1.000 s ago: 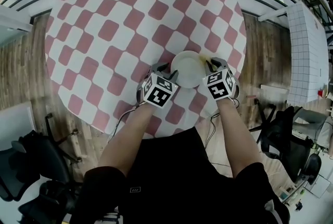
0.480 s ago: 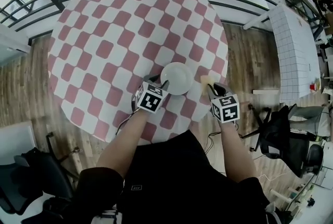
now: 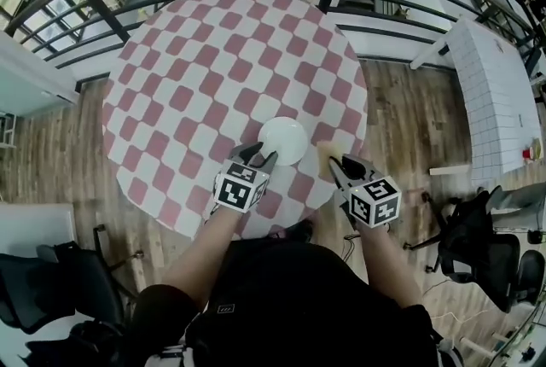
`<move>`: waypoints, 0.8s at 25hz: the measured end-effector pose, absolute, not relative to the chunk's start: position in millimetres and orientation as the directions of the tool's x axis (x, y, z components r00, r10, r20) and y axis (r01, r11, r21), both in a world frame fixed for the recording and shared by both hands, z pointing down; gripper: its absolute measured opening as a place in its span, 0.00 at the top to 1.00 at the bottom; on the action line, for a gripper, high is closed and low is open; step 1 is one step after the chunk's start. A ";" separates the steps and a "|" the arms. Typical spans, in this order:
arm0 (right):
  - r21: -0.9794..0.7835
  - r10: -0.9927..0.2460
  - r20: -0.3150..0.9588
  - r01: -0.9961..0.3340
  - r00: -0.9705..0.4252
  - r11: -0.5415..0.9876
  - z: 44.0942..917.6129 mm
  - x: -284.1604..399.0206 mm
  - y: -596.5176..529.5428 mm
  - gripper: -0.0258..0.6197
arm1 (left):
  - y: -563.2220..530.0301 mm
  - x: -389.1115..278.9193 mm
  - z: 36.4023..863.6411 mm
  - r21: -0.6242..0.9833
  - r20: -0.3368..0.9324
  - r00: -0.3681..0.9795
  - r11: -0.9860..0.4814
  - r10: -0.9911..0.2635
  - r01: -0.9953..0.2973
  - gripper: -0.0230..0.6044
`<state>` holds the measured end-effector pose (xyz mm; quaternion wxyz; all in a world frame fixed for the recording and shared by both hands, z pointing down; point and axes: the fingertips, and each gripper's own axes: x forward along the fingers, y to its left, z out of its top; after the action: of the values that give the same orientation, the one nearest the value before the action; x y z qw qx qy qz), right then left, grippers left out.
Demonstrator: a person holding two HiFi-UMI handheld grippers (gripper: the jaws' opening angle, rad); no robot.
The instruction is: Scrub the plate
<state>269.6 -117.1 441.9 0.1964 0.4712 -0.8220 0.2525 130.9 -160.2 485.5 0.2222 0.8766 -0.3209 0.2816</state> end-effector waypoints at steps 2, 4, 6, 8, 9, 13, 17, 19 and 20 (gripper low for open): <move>-0.279 -0.690 0.497 -0.850 -0.526 0.447 421.1 269.3 -110.3 0.88 | -147.1 140.6 462.0 0.227 0.604 0.656 -0.691 -0.453 -0.686 0.71; -0.321 -0.701 0.432 -0.823 -0.568 0.468 399.6 269.6 -101.9 0.88 | -135.2 147.5 436.3 0.242 0.564 0.670 -0.680 -0.482 -0.692 0.72; -0.344 -0.707 0.369 -0.796 -0.603 0.499 377.5 269.9 -91.4 0.88 | -123.5 154.5 411.1 0.254 0.521 0.685 -0.674 -0.509 -0.694 0.72; -0.369 -0.712 0.298 -0.764 -0.636 0.529 352.1 270.9 -78.3 0.88 | -110.6 163.7 389.1 0.252 0.487 0.702 -0.686 -0.519 -0.682 0.73; -0.381 -0.714 0.261 -0.749 -0.650 0.542 338.0 271.7 -71.2 0.88 | -104.5 168.9 378.6 0.248 0.470 0.713 -0.697 -0.521 -0.673 0.73; -0.400 -0.726 0.127 -0.705 -0.676 0.586 283.3 276.6 -47.5 0.88 | -84.2 185.6 333.3 0.244 0.382 0.767 -0.744 -0.516 -0.622 0.74; -0.364 -0.725 0.021 -0.681 -0.688 0.636 241.7 278.3 -32.0 0.88 | -69.4 188.5 288.2 0.202 0.302 0.795 -0.779 -0.527 -0.593 0.77; -0.349 -0.729 -0.015 -0.679 -0.685 0.645 227.3 278.7 -26.2 0.88 | -65.0 188.5 267.0 0.170 0.263 0.800 -0.791 -0.539 -0.588 0.78; -0.344 -0.731 -0.032 -0.680 -0.681 0.648 220.5 278.7 -23.6 0.88 | -63.3 188.7 257.2 0.151 0.245 0.801 -0.795 -0.545 -0.587 0.79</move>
<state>278.7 -23.6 220.5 -0.0841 0.3904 -0.9038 0.1538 188.7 -63.3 257.2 0.1103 0.9426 -0.3004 0.0949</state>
